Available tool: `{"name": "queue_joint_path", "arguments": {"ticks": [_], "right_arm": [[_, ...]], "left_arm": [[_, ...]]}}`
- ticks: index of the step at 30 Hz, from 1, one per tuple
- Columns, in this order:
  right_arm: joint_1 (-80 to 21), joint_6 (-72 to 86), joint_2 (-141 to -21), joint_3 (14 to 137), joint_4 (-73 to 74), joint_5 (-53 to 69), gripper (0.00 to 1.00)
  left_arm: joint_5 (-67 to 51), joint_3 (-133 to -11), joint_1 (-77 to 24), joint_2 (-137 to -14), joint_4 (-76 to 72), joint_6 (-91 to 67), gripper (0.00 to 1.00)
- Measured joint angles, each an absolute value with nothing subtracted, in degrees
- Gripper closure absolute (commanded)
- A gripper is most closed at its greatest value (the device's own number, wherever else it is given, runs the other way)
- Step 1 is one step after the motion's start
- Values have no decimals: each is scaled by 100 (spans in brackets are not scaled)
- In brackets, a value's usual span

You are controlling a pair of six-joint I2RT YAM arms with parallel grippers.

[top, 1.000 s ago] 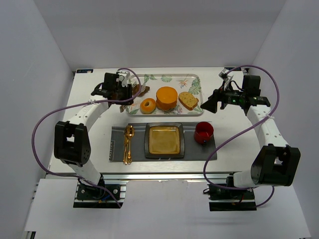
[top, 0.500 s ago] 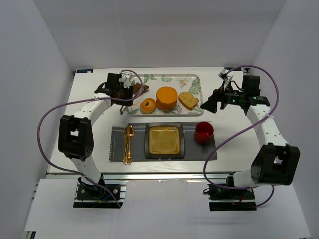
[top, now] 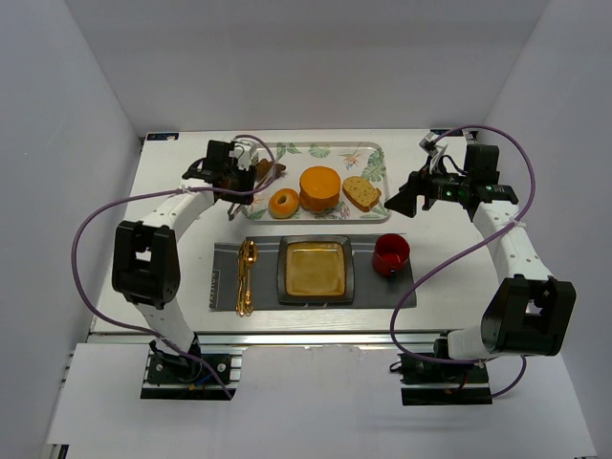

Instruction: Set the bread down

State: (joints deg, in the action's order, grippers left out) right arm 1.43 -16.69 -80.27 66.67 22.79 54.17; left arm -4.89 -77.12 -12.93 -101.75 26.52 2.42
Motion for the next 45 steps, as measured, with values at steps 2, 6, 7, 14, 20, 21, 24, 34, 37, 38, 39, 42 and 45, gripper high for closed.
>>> {"name": "queue_joint_path", "arguments": {"ticks": [2, 6, 7, 14, 20, 21, 24, 34, 37, 38, 39, 42, 45], "right_arm": [[143, -1667, -8027, 6667, 2279, 5417, 11], [143, -1649, -8027, 6667, 2279, 5417, 11], [143, -1645, -8027, 6667, 2279, 5417, 11], [143, -1619, -8027, 6667, 2279, 5422, 11], [143, -1594, -8027, 6667, 2279, 5422, 11], [143, -1592, -8027, 6667, 2279, 5422, 11], [143, -1590, -8027, 6667, 2279, 5422, 11], [143, -1588, -8027, 6667, 2279, 5465, 11], [143, -1588, -8027, 6667, 2279, 5481, 11], [143, -1588, -8027, 6667, 2279, 5485, 11], [143, -1588, -8027, 6667, 2279, 5487, 11], [143, -1586, -8027, 6667, 2279, 5509, 11], [143, -1577, -8027, 6667, 2281, 5531, 11]], "left_arm": [[-489, -7710, -1293, -10103, 2648, 257, 42], [-478, -7660, -1293, -9859, 2578, 259, 41], [-464, -7642, -1293, -9780, 2565, 259, 41], [-438, -7634, -1293, -9590, 2497, 329, 41], [-456, -7636, -1293, -9638, 2506, 567, 40], [-458, -7636, -1293, -9666, 2519, 611, 40], [-499, -7638, -1282, -9771, 2532, 788, 39], [-543, -7682, -1243, -10012, 2556, 1157, 39], [-537, -7682, -1234, -10064, 2552, 1177, 39], [-534, -7684, -1232, -10075, 2552, 1179, 39], [-532, -7688, -1227, -10082, 2554, 1181, 40], [-513, -7754, -1219, -10084, 2567, 1205, 40], [-502, -7852, -1216, -10084, 2543, 1245, 40]]}}
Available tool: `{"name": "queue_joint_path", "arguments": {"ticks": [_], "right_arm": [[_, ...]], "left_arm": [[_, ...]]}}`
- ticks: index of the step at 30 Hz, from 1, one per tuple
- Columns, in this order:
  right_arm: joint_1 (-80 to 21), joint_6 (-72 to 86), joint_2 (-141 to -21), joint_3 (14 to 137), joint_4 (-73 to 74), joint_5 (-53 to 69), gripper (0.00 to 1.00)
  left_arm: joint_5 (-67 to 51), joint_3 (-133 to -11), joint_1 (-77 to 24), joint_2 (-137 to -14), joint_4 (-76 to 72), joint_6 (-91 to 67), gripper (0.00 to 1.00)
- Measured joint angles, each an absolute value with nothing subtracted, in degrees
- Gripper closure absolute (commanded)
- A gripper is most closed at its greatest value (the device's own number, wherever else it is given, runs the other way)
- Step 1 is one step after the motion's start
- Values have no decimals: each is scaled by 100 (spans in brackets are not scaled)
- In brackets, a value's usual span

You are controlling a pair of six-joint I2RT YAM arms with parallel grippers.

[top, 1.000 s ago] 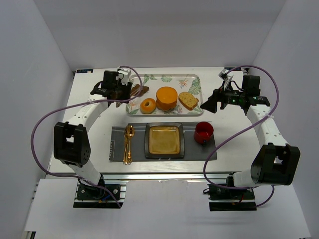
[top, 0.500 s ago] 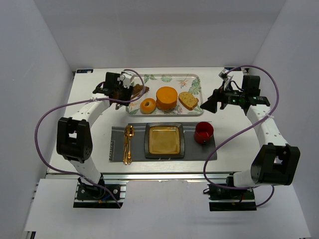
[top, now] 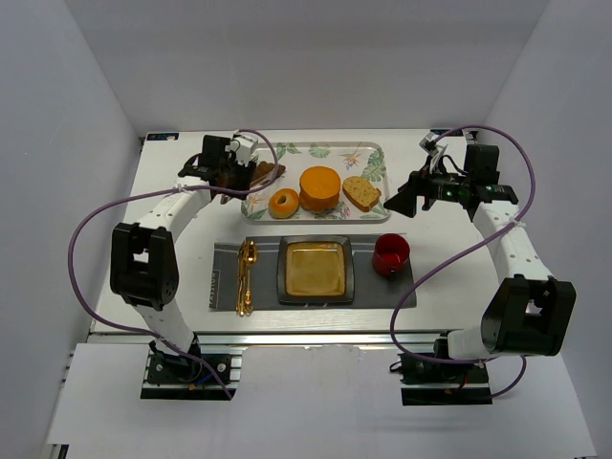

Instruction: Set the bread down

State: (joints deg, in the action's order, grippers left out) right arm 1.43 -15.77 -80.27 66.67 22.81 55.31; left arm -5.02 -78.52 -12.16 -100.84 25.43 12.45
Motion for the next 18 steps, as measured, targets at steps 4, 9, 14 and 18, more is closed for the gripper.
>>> {"name": "queue_joint_path", "arguments": {"ticks": [4, 9, 14, 18], "right_arm": [[143, -1557, -8027, 6667, 2279, 5553, 11], [143, -1546, -8027, 6667, 2279, 5559, 11], [143, -1542, -8027, 6667, 2276, 5568, 11], [143, -1538, -8027, 6667, 2274, 5570, 11]], "left_arm": [[-486, -7885, -1216, -10086, 2523, 1267, 40], [-491, -7885, -1216, -10147, 2523, 1273, 41], [-493, -7826, -1216, -10182, 2526, 1286, 47], [-521, -7806, -1216, -10189, 2519, 1249, 74]]}}
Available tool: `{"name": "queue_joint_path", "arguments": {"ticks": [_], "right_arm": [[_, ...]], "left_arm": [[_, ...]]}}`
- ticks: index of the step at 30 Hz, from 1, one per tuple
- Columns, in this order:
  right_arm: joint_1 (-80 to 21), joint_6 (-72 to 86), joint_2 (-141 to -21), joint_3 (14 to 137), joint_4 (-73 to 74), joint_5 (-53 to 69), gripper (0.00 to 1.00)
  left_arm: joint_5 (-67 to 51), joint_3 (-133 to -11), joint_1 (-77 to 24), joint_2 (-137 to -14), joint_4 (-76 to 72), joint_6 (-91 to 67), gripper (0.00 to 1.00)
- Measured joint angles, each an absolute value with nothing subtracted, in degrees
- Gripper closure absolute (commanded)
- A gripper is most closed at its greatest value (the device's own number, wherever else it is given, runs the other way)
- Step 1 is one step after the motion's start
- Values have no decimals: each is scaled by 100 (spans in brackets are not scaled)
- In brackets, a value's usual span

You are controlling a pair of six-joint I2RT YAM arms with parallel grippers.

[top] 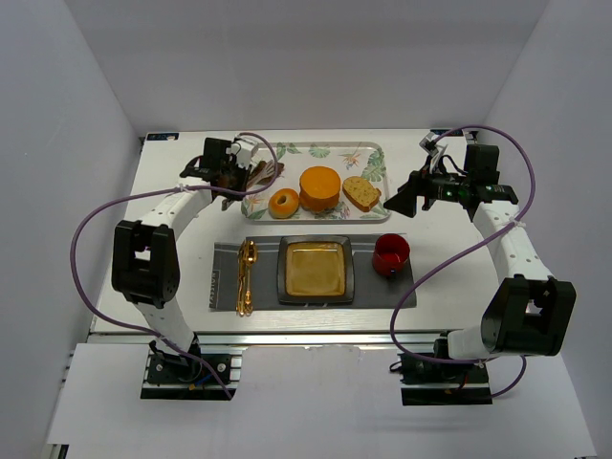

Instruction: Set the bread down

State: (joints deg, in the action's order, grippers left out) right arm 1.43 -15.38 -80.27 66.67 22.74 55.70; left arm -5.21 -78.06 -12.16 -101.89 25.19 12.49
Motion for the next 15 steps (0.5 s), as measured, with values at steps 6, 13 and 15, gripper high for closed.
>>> {"name": "queue_joint_path", "arguments": {"ticks": [6, 13, 15], "right_arm": [[143, -1533, -8027, 6667, 2272, 5572, 11], [143, -1516, -8027, 6667, 2257, 5577, 11], [143, -1516, -8027, 6667, 2257, 5581, 11]], "left_arm": [[-552, -7760, -1216, -10189, 2482, 1166, 90], [-558, -7730, -1210, -10123, 2477, 1024, 100], [-556, -7730, -1210, -10060, 2482, 967, 100]]}}
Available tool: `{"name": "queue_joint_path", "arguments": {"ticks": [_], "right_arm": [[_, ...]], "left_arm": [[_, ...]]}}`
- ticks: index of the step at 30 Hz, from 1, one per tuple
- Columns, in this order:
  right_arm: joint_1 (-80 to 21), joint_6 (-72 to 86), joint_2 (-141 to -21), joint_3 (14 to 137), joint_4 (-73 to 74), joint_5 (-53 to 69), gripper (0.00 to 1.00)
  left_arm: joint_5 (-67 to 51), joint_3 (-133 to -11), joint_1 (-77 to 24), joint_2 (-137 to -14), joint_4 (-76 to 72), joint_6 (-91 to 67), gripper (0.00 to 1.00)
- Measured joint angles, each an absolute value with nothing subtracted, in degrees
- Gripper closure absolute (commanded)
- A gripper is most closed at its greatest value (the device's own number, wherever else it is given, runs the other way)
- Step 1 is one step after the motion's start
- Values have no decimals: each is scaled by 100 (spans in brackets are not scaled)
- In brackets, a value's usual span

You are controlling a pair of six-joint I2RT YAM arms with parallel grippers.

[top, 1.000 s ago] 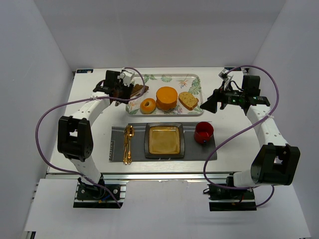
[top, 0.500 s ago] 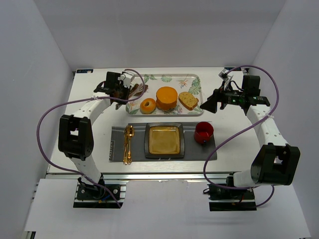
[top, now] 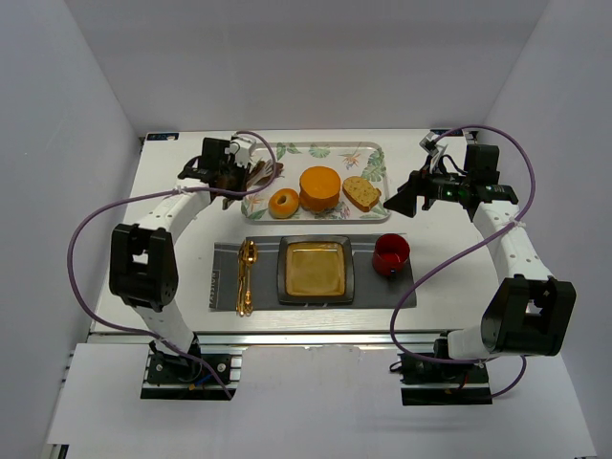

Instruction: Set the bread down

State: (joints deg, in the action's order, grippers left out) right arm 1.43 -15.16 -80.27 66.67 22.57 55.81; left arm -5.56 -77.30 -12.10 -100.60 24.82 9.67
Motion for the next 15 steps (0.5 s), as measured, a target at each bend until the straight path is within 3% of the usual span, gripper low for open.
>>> {"name": "queue_joint_path", "arguments": {"ticks": [15], "right_arm": [[143, -1516, -8027, 6667, 2255, 5592, 11]], "left_arm": [[-998, -7284, -1219, -8530, 2517, 502, 100]]}}
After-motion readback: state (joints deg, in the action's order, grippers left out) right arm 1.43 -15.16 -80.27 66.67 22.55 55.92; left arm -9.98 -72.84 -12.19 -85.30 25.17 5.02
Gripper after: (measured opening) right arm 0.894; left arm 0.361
